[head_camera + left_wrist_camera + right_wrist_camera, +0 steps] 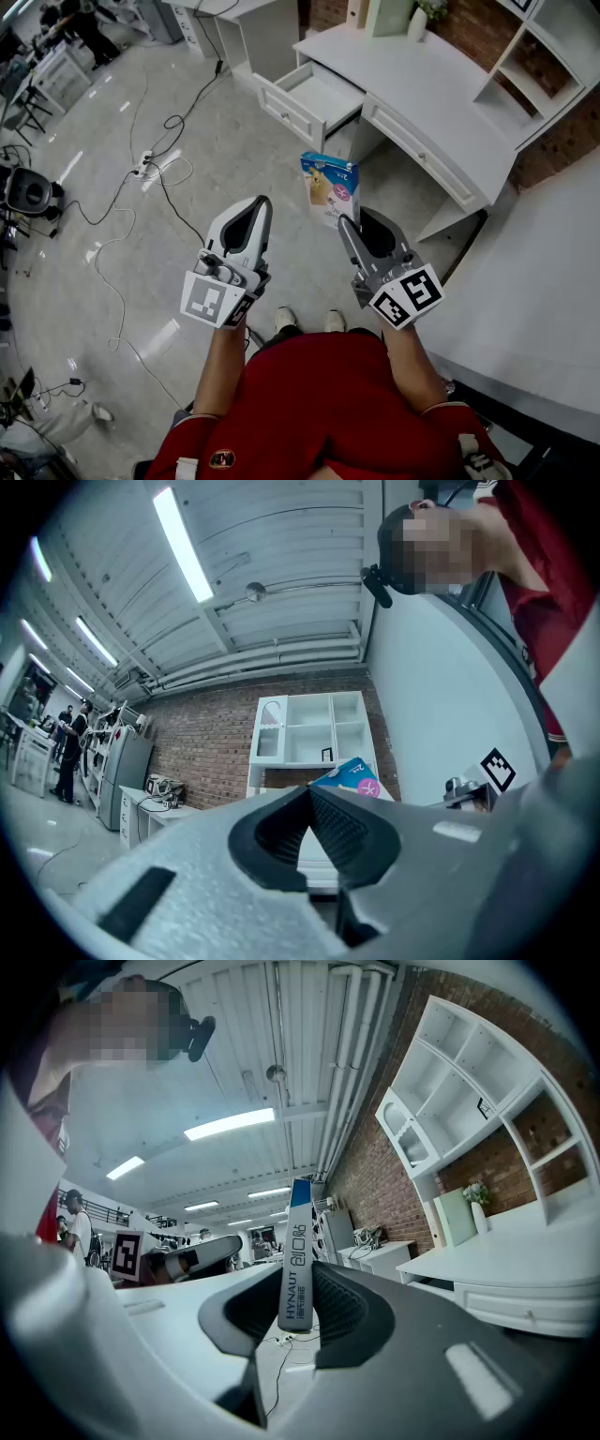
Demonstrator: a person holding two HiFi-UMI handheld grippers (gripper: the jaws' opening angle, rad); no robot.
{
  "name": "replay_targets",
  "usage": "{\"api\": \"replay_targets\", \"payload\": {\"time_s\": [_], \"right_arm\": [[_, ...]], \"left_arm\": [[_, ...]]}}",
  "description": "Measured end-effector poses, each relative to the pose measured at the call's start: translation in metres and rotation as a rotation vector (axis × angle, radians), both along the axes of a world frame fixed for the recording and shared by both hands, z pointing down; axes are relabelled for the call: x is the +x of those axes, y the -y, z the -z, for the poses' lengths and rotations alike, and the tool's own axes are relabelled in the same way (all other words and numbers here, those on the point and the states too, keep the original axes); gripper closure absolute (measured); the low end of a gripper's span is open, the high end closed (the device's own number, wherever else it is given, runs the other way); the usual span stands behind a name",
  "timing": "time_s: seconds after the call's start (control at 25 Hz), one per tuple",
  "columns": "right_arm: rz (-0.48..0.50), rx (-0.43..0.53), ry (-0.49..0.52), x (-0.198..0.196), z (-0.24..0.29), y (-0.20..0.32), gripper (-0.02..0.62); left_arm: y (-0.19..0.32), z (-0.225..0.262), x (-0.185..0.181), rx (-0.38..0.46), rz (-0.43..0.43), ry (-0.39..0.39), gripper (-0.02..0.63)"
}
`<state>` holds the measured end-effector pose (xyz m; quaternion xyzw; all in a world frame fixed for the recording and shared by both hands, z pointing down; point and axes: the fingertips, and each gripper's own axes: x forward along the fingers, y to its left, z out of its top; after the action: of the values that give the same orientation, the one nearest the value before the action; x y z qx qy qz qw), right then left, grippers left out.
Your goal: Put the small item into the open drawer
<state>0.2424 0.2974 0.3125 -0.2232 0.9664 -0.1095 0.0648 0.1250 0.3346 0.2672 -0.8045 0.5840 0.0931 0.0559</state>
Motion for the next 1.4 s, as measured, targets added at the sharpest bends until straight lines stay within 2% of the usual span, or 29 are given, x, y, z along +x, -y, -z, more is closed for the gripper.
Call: {"api": "replay_targets", "payload": {"time_s": [0.2, 0.48, 0.84, 1.16, 1.4], "right_arm": [[0.014, -0.003, 0.036, -0.001, -0.004, -0.002, 0.491], [-0.003, 0.005, 0.023, -0.082, 0.011, -0.008, 0.492], [-0.053, 0.013, -0.020, -0.119, 0.007, 0.006, 0.491], [-0.107, 0.021, -0.016, -0.139, -0.002, 0.072, 0.492], [-0.152, 0.013, -0.011, -0.160, -0.015, 0.154, 0.491]], "left_arm": [[-0.003, -0.011, -0.002, -0.003, 0.017, -0.004, 0.606], [-0.015, 0.004, -0.086, 0.009, 0.018, -0.015, 0.606], [-0.008, 0.000, -0.140, 0.019, 0.008, -0.042, 0.606], [0.057, -0.013, -0.168, -0.007, -0.018, -0.018, 0.606], [0.139, -0.025, -0.202, -0.043, -0.030, 0.029, 0.606]]}}
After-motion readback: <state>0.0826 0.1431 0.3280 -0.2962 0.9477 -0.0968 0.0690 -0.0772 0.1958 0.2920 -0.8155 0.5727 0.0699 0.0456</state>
